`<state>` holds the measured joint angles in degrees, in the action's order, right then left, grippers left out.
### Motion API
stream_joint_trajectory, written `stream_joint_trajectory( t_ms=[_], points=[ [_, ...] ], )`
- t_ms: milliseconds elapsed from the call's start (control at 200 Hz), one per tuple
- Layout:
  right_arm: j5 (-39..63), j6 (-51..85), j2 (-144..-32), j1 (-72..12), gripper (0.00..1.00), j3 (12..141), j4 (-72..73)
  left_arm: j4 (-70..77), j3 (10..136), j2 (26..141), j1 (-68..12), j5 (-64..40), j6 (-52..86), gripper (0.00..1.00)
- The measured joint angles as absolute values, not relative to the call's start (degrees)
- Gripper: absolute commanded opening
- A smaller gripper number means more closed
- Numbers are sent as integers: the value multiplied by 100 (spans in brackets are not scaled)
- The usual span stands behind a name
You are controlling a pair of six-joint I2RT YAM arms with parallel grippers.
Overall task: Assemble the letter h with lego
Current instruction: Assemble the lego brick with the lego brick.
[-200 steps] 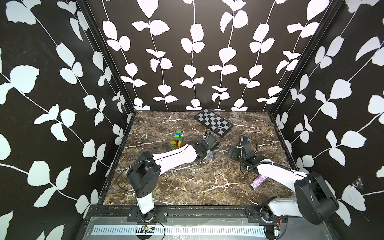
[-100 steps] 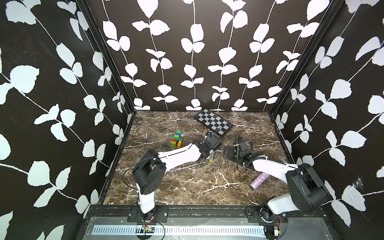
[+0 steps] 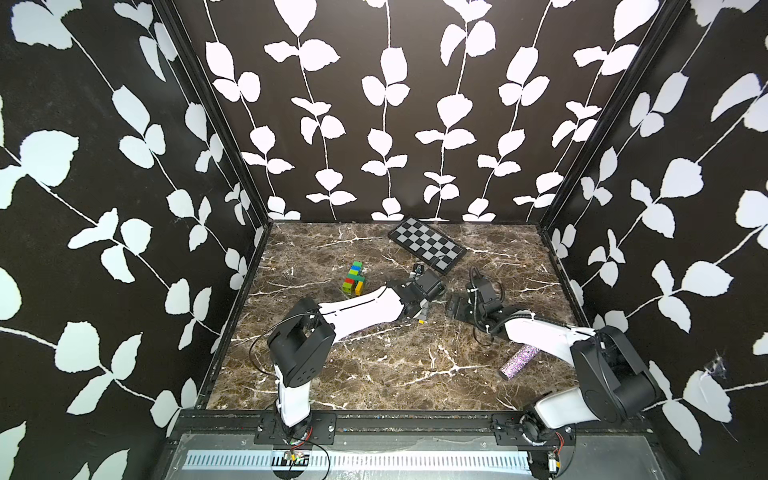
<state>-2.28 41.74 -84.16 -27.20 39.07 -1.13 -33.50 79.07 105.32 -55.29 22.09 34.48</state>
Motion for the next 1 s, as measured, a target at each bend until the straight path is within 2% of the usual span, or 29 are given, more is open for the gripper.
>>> stream_joint_trajectory(
  t_ms=[1000],
  points=[
    [-78,4049,-8427,-2720,98,3907,-27,-3100,7841,10610,-5509,2427,3186,0]
  ],
)
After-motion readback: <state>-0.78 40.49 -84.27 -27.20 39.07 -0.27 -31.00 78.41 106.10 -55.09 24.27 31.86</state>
